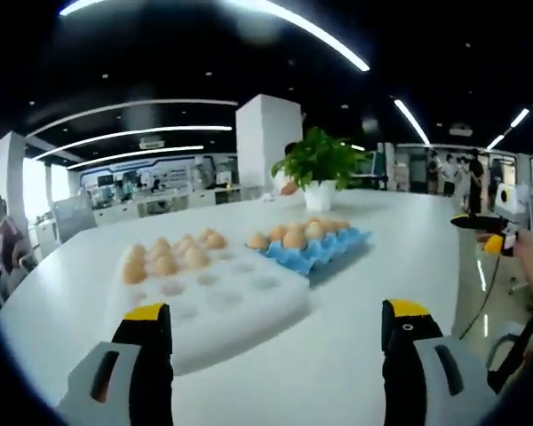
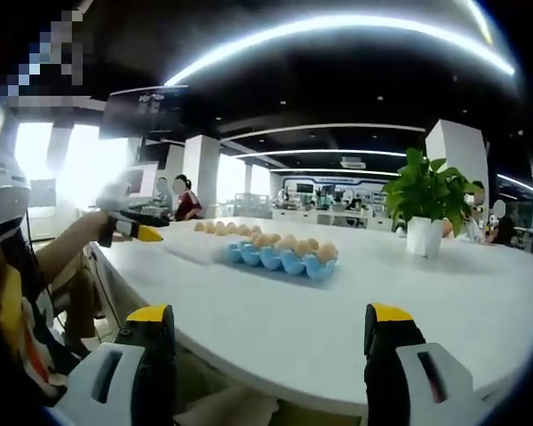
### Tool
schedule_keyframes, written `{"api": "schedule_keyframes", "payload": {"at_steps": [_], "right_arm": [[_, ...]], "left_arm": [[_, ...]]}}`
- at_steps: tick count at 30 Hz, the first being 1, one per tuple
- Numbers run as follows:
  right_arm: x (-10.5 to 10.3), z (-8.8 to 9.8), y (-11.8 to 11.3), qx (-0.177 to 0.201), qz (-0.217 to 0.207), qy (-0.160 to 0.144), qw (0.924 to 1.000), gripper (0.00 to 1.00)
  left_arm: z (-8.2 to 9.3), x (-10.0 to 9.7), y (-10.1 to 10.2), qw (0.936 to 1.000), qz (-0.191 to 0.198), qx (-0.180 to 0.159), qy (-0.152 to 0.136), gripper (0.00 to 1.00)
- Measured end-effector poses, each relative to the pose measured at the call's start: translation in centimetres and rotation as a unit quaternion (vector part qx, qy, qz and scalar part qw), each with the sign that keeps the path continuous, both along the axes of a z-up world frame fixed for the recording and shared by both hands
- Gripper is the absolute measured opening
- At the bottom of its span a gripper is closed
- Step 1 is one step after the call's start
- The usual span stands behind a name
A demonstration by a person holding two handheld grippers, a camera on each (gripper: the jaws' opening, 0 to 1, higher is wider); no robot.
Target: Pick up the eggs on the table and place them into the egg tray on the table
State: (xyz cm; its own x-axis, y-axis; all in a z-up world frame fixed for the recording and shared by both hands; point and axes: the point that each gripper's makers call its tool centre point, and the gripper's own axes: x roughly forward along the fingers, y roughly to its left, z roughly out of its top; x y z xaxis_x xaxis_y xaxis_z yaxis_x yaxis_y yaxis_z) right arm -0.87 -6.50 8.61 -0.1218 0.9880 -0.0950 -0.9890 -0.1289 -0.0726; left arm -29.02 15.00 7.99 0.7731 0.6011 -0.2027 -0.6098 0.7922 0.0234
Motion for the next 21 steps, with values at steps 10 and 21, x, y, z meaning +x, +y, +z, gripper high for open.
{"api": "schedule_keyframes", "payload": {"at_steps": [10, 21], "right_arm": [[-0.7, -0.3, 0.6, -0.006, 0.009, 0.000, 0.9999, 0.92], [-1.0, 0.1, 0.7, -0.003, 0.006, -0.004, 1.0000, 0.92]], "left_arm": [[0.1, -3.5, -1.0, 0.9985, 0.053, 0.009, -0.007, 1.00], [-0.7, -5.2, -3.5, 0.9971, 0.069, -0.008, -0.032, 0.96]]}}
